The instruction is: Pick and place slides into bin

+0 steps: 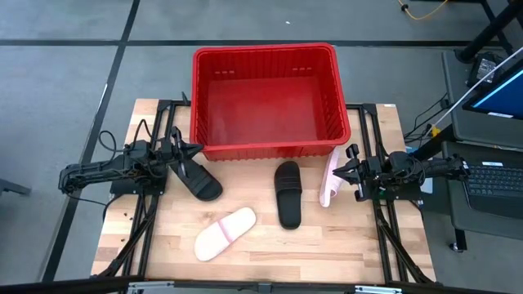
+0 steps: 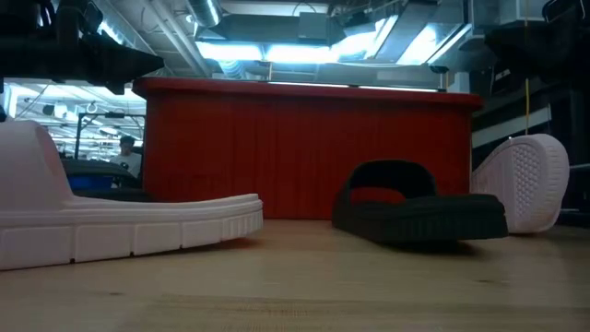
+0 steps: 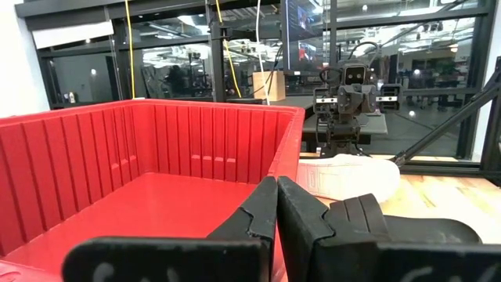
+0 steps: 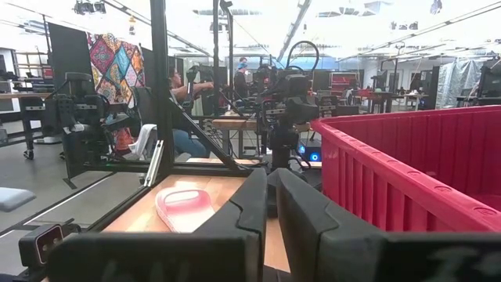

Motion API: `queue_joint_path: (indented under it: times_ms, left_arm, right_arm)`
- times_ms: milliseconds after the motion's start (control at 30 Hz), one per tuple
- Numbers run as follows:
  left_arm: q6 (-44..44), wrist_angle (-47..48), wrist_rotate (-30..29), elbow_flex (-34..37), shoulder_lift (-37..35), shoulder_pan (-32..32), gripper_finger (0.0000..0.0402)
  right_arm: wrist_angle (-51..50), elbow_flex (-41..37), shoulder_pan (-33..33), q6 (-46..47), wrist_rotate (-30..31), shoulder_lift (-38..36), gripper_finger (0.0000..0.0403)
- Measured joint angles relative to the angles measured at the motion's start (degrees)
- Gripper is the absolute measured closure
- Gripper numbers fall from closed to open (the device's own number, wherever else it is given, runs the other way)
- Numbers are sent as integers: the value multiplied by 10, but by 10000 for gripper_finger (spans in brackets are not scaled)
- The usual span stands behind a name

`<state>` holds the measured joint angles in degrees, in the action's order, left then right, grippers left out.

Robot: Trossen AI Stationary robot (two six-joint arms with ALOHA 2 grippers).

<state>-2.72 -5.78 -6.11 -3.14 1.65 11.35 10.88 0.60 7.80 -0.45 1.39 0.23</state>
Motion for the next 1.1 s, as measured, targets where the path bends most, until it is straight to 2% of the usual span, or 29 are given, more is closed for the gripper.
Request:
queue_joint_path:
  times_ms: [1100]
  left_arm:
    - [0,0,0,0,0,0,396]
  right_arm:
    - [0,0,0,0,7,0,370]
